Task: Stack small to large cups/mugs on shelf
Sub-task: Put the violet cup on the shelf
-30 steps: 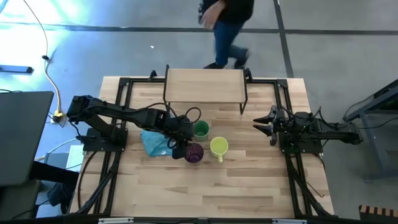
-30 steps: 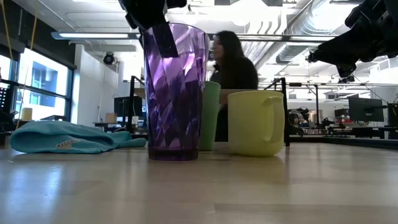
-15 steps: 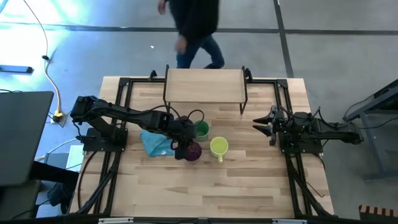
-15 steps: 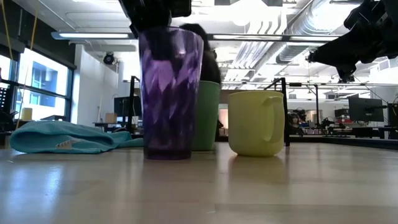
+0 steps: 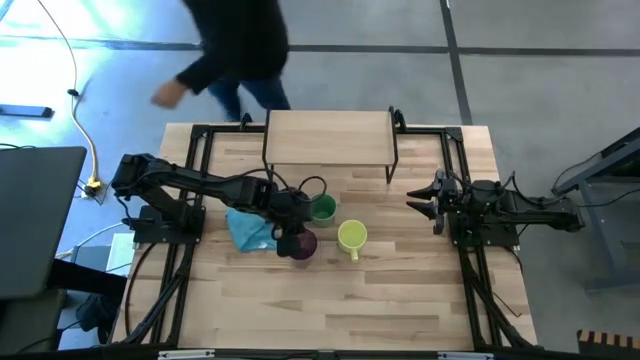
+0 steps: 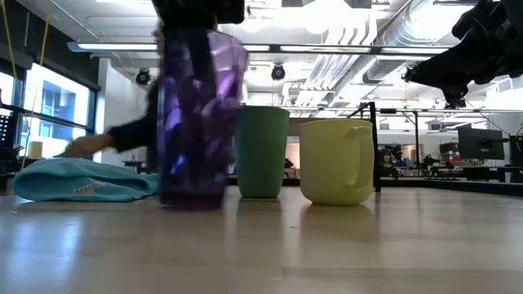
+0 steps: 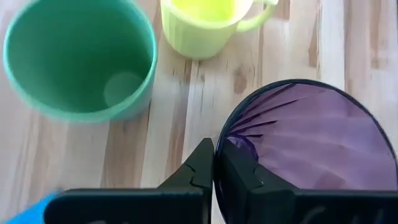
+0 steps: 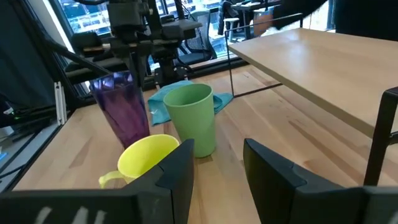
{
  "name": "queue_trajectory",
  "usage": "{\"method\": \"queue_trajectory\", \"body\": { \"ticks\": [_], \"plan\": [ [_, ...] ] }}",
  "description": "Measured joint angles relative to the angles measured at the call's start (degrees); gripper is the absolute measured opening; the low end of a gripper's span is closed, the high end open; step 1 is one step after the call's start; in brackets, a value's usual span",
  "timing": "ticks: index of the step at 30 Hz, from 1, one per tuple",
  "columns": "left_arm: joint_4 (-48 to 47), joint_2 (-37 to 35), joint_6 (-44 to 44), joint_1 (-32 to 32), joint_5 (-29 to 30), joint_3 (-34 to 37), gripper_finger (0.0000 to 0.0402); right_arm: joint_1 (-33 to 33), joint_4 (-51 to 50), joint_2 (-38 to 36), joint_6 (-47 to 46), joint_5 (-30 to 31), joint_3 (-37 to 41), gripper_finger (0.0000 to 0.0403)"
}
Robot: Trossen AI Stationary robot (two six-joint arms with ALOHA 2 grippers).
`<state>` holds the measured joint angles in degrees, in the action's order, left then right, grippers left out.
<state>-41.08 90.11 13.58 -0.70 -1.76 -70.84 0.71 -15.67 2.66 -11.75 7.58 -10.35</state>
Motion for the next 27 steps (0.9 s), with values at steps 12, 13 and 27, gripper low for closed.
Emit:
{"method": "queue_trajectory", "body": {
  "ticks": [12,13,27],
  "plan": [
    [-11.7,-0.1,-0.5,0.0,4.6,-12.5,0.0002,0.0,-1.0,0.0,-1.6,0.0,0.0,0.0128],
    [-12.7,-0.1,-0.9,0.0,5.4,-13.9,0.0001,0.0,-1.5,0.0,-1.6,-0.1,0.0,0.0128],
    [-28.1,-0.1,-4.4,-0.1,20.9,-31.4,0.0000,0.0,-2.1,0.0,-2.8,0.0,0.0,0.0128]
  ]
}}
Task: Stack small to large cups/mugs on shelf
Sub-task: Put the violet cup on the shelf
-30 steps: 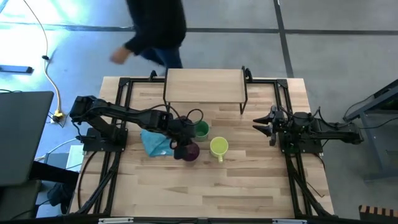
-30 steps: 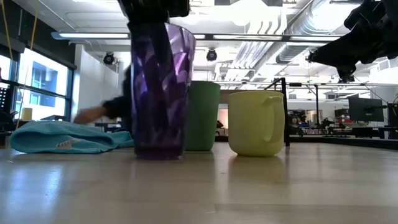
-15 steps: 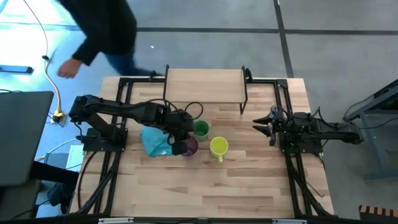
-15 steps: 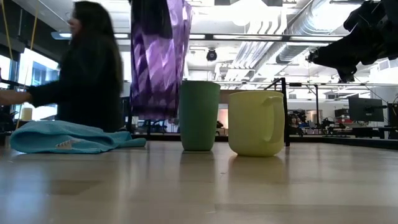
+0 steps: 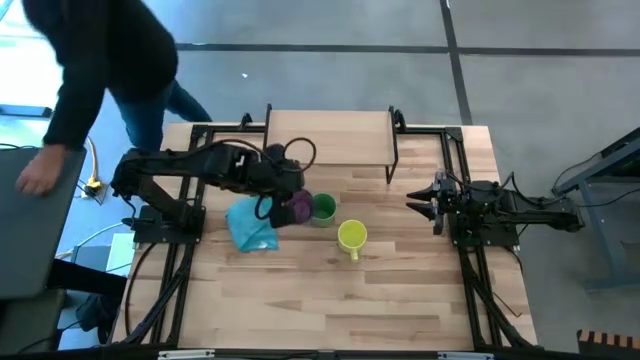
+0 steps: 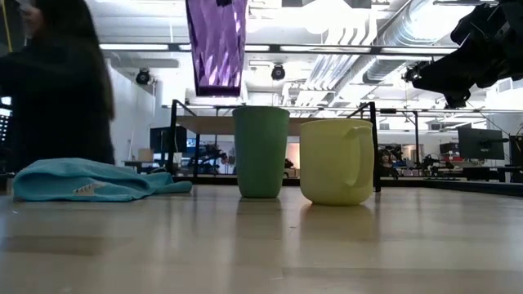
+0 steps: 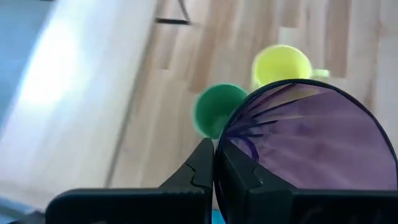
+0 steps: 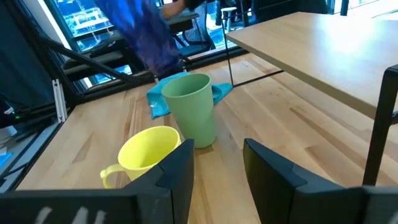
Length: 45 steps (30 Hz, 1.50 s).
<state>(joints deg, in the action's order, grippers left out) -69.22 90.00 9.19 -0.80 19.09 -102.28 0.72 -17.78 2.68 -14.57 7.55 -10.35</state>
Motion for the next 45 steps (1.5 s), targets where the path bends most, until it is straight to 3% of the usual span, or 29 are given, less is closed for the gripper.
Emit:
{"method": "queue_trajectory", "body": {
  "ticks": [7,20,26,35,45],
  "plan": [
    [-1.7,0.0,-2.9,-5.1,1.1,-3.7,0.0000,0.0,0.0,0.0,-1.7,0.0,0.0,0.0128],
    [-1.1,0.1,-13.4,-20.9,-9.3,-4.0,0.0000,0.0,0.4,0.0,-2.1,1.0,0.0,0.0128],
    [-0.7,0.2,-16.3,-28.2,-15.3,-8.2,0.0000,0.0,0.4,0.0,-2.1,3.2,0.0,0.0128],
    [-1.8,1.8,-17.9,-35.9,-18.8,-18.4,0.0000,0.0,0.4,0.0,-1.9,4.1,0.0,0.0128],
    [-4.4,6.2,-17.9,-42.7,-21.1,-19.6,0.0000,0.0,0.4,0.0,-1.9,4.7,0.0,0.0128]
  ]
}}
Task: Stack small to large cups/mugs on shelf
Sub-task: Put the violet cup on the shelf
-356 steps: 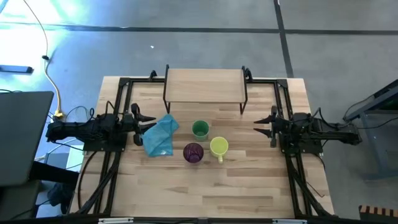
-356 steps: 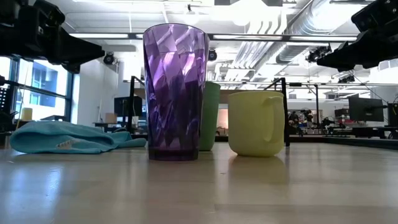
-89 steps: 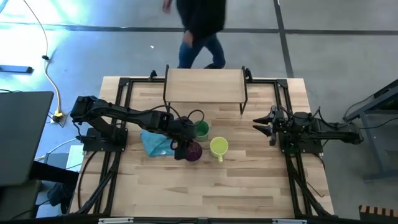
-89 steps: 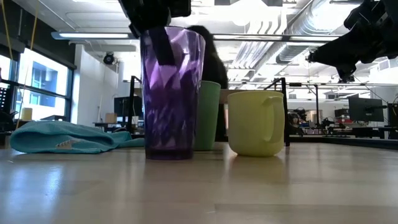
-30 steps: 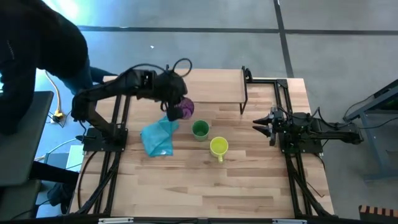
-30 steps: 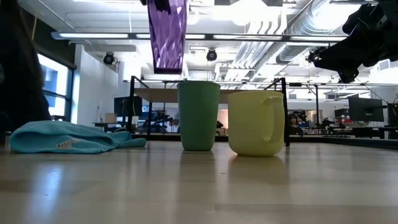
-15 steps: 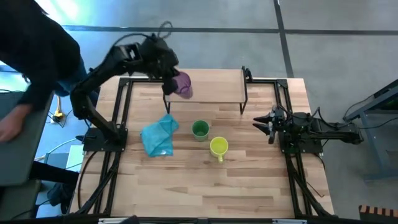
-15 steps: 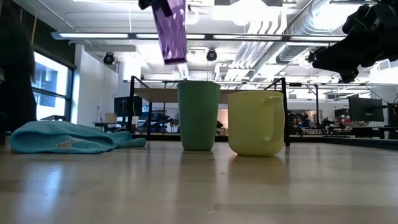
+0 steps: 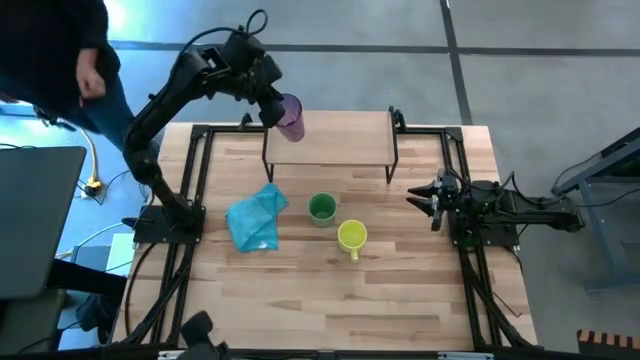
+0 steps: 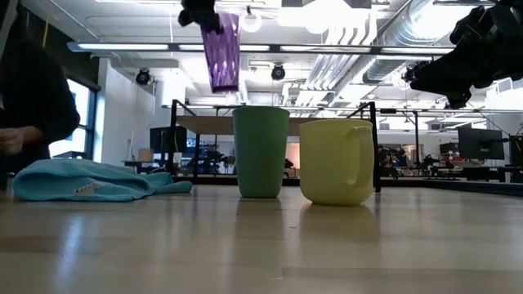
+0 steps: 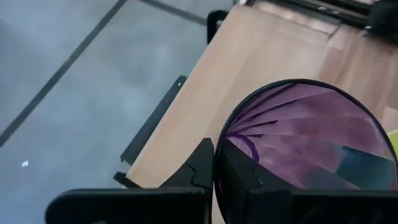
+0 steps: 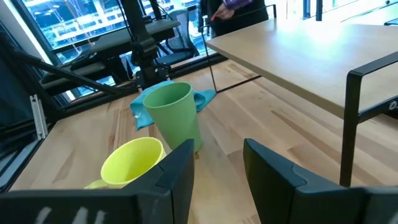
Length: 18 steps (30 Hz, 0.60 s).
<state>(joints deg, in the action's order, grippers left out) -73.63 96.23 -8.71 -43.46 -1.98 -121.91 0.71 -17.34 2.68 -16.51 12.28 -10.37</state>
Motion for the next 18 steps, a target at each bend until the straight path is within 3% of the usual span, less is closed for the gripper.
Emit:
{"method": "queue_trajectory", "body": {
  "ticks": [18],
  "plan": [
    [-0.4,4.9,0.0,-9.2,-7.3,0.0,0.0000,0.0,-0.2,0.0,1.0,1.5,0.0,0.0128]
  ]
}}
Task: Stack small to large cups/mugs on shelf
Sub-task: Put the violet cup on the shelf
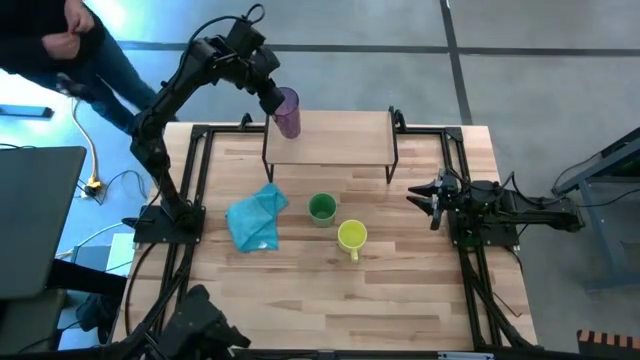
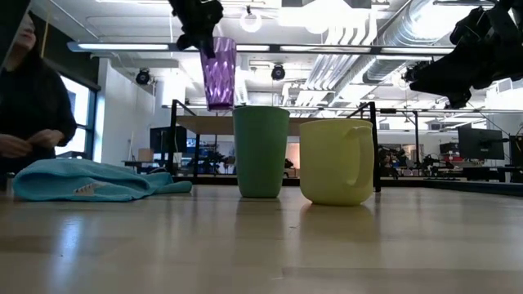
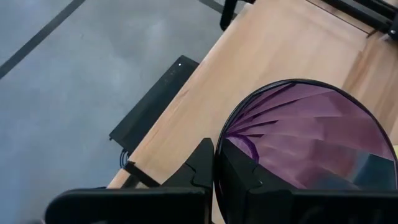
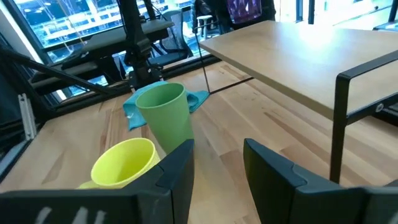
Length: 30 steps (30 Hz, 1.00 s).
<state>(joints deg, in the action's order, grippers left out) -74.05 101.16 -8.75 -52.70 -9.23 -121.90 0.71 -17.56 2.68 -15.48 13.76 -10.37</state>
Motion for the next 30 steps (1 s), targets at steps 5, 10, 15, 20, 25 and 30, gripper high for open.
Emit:
{"method": "queue_trajectory", "body": {
  "ticks": [5,10,15,20,25,30],
  "plan": [
    [-1.1,0.0,-0.3,-0.7,-0.8,0.0,0.0000,0.0,0.0,0.0,0.5,0.2,0.0,0.0128],
    [-1.5,0.5,-0.3,-1.0,-1.1,0.0,0.0000,0.0,0.0,0.0,0.5,0.2,0.0,0.0128],
    [-1.4,1.6,-0.4,-0.9,-1.2,0.0,0.0000,0.0,0.0,0.0,0.3,0.2,0.0,0.0128],
    [-1.5,2.9,-0.5,-0.9,-1.5,0.0,0.0000,0.0,0.0,0.0,0.3,0.1,0.0,0.0128],
    [-1.3,3.4,-0.5,-1.0,-1.4,0.0,0.0000,0.0,-0.2,0.6,0.5,0.0,0.0,0.0128],
    [-1.1,3.6,-0.5,-1.0,-1.4,0.0,0.0000,0.0,-0.2,2.6,0.9,0.0,0.0,0.0128]
  ]
}}
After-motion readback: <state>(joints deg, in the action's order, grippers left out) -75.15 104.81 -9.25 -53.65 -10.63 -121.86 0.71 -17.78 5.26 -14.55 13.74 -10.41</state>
